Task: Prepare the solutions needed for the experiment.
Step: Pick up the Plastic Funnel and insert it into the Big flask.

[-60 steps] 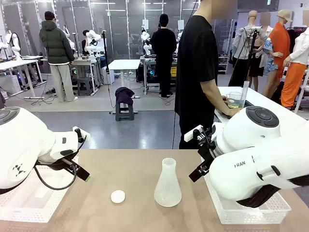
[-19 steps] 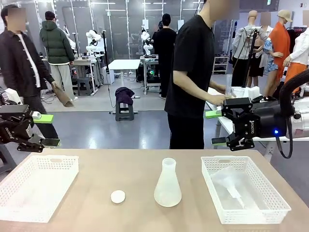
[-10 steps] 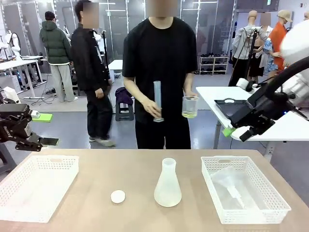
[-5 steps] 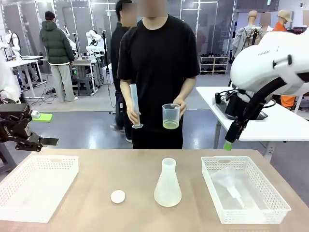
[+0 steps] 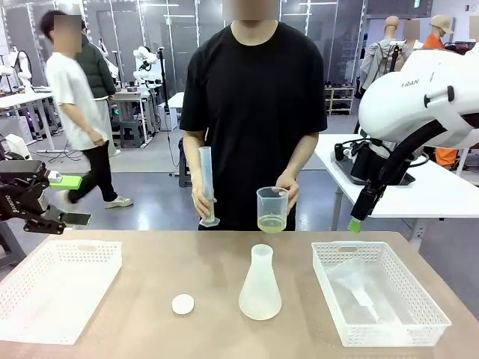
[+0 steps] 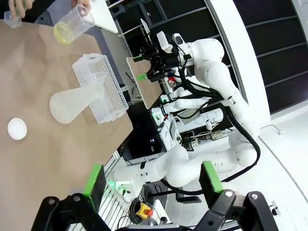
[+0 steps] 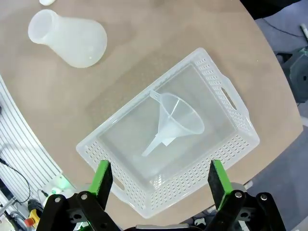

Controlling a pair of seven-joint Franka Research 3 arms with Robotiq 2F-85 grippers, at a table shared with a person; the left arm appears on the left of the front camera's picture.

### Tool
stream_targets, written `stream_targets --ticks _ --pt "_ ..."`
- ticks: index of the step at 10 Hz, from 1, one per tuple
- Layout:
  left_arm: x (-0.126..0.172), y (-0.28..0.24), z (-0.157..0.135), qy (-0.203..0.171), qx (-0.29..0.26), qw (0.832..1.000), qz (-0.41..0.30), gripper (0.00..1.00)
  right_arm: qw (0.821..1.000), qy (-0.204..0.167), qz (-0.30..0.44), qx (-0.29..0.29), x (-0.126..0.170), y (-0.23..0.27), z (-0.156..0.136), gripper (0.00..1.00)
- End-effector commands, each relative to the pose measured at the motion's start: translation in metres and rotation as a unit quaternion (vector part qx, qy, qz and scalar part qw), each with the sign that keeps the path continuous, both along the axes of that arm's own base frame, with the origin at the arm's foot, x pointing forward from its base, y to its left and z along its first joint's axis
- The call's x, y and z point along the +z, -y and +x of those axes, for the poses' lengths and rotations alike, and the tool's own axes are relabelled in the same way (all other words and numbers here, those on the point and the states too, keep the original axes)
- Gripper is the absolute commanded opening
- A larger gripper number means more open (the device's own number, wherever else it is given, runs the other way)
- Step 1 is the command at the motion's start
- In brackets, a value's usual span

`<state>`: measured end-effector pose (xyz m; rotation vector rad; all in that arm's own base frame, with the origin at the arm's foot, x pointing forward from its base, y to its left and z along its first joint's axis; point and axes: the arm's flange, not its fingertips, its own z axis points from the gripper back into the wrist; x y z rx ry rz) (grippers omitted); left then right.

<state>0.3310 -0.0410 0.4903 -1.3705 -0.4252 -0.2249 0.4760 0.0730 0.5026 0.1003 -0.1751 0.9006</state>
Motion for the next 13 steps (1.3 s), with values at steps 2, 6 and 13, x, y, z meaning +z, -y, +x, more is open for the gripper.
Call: stream_targets --ticks 2,6,13 --pt "0.003 0.002 0.002 0.008 -0.001 1.0 -0.012 1.0 0.992 0.023 -0.004 0.122 -0.006 -0.001 0.005 1.0" --pt "0.003 0.002 0.002 0.008 -0.001 1.0 -0.012 1.0 0.955 0.036 -0.13 0.265 -0.027 0.0 0.022 1.0" --pt "0.003 0.002 0.002 0.008 -0.001 1.0 -0.012 1.0 0.956 0.018 -0.126 0.263 -0.034 -0.003 0.019 1.0"
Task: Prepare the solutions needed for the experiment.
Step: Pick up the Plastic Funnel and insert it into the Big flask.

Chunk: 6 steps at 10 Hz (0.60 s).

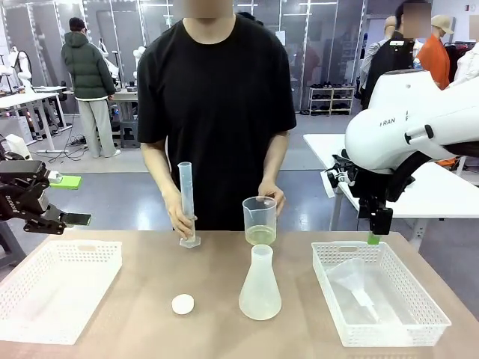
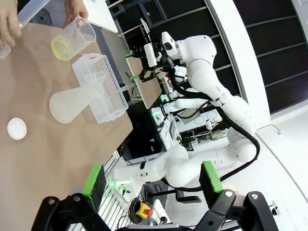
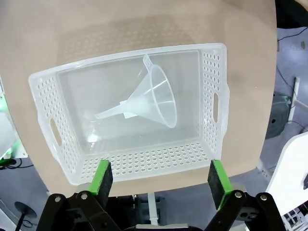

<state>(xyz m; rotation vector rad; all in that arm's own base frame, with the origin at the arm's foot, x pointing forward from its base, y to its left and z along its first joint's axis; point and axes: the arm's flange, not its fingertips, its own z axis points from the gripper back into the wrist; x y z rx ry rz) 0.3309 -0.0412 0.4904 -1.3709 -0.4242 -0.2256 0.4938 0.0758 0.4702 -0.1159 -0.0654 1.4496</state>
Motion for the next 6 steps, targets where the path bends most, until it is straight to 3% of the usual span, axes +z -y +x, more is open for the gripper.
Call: stream_targets --ticks 1,6 --pt "0.003 0.002 0.002 0.008 -0.001 1.0 -0.012 1.0 1.0 -0.015 -0.001 0.02 -0.004 -0.002 0.011 1.0" --pt "0.003 0.002 0.002 0.008 -0.001 1.0 -0.012 1.0 0.993 -0.083 0.03 0.076 -0.046 -0.011 0.044 1.0"
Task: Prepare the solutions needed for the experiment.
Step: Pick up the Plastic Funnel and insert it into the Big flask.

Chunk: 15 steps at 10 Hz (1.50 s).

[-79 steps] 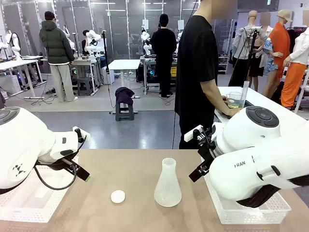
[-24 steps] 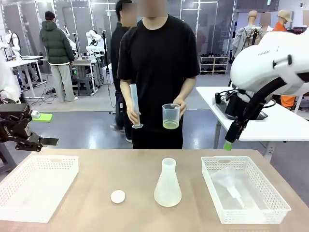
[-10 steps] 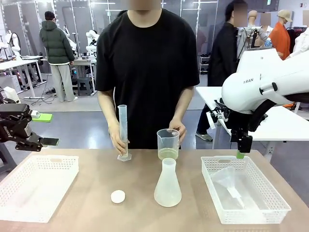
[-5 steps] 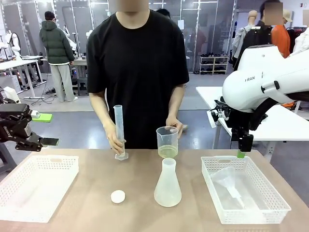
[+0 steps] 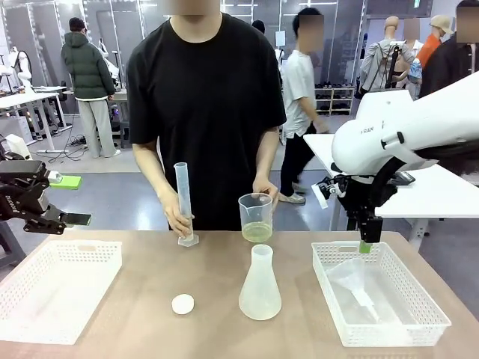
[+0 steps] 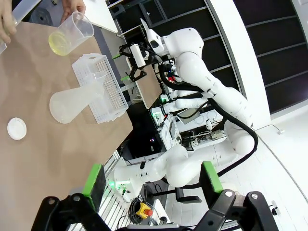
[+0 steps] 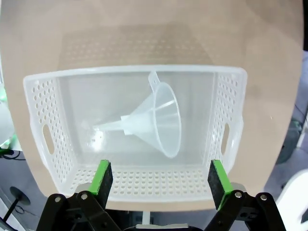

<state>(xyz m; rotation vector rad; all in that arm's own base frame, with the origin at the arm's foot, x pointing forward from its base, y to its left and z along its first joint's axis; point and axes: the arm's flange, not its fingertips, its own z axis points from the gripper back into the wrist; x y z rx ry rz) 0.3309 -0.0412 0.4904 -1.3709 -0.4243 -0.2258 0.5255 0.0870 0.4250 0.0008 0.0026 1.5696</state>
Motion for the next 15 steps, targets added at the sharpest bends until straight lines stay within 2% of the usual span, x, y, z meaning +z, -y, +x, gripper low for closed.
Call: stream_targets --ticks 1,5,8,15 --pt "0.003 0.002 0.002 0.008 -0.001 1.0 -0.012 1.0 0.999 -0.041 0.019 0.021 -0.01 -0.001 0.016 1.0" --pt "0.003 0.002 0.002 0.008 -0.001 1.0 -0.012 1.0 0.994 -0.101 0.024 0.031 -0.044 -0.003 0.029 1.0" --pt "0.003 0.002 0.002 0.008 -0.001 1.0 -0.012 1.0 0.99 -0.131 0.021 0.036 -0.064 0.001 0.036 1.0" --pt "0.003 0.002 0.002 0.008 -0.001 1.0 -0.012 1.0 0.975 -0.209 0.005 0.072 -0.076 -0.001 0.061 1.0"
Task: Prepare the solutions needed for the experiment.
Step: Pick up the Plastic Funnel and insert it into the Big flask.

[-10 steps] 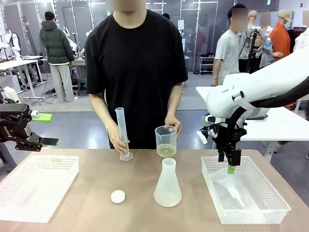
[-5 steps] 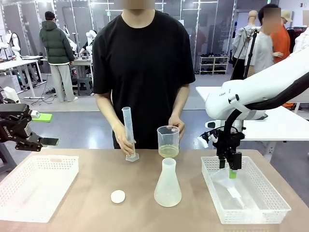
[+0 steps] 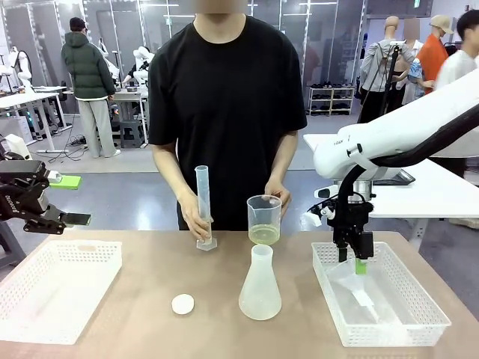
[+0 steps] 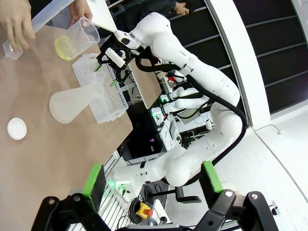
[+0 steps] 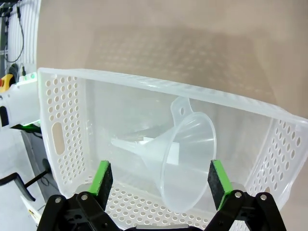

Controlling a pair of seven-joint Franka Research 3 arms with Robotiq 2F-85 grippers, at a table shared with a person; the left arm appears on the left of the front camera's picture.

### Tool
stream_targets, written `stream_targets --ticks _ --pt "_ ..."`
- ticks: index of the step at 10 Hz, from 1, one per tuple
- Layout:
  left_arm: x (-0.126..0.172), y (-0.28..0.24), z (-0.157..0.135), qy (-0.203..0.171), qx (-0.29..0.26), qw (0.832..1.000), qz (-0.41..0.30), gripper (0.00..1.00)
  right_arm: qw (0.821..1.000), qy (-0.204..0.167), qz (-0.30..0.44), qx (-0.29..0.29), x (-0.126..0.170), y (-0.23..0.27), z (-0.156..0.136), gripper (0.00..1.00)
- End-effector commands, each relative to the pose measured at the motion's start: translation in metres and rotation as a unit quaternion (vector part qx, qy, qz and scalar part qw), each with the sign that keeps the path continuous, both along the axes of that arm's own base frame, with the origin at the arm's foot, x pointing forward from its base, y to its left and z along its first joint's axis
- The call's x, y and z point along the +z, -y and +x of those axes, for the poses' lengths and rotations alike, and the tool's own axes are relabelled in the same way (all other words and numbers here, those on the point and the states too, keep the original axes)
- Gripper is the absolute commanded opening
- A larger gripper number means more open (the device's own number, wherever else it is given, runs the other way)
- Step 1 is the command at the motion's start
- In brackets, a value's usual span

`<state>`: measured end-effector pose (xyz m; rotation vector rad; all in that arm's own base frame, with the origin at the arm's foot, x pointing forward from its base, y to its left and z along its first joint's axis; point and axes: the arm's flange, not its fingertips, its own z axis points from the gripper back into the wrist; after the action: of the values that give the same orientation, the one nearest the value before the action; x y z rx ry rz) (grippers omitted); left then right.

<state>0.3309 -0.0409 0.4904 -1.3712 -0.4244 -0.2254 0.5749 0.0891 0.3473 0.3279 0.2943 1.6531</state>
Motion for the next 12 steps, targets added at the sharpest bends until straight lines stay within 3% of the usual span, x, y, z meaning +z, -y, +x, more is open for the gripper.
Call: stream_targets --ticks 1,7,8,9,10,11,12 --pt "0.0027 0.0024 0.0018 0.008 -0.001 1.0 -0.012 1.0 0.999 -0.022 -0.008 0.022 0.0007 0.0007 0.0122 1.0" --pt "0.0027 0.0024 0.0018 0.008 -0.001 1.0 -0.012 1.0 0.998 -0.048 -0.026 0.02 -0.0053 0.0037 0.0179 0.44" --pt "0.0027 0.0024 0.0018 0.008 -0.001 1.0 -0.012 1.0 0.998 -0.053 -0.027 0.023 -0.0053 0.003 0.0189 0.53" --pt "0.0027 0.0024 0.0018 0.008 -0.001 1.0 -0.012 1.0 0.998 -0.055 -0.025 0.026 -0.0061 0.0031 0.0202 0.25" --pt "0.0027 0.0024 0.0018 0.008 -0.001 1.0 -0.012 1.0 0.998 -0.058 -0.024 0.03 -0.0065 0.003 0.02 0.34" --pt "0.0027 0.0024 0.0018 0.008 -0.001 1.0 -0.012 1.0 0.997 -0.059 -0.022 0.033 -0.0064 0.0032 0.0197 0.06" --pt "0.0027 0.0024 0.0018 0.008 -0.001 1.0 -0.012 1.0 0.997 -0.061 -0.02 0.034 -0.0062 0.0037 0.0201 0.15"
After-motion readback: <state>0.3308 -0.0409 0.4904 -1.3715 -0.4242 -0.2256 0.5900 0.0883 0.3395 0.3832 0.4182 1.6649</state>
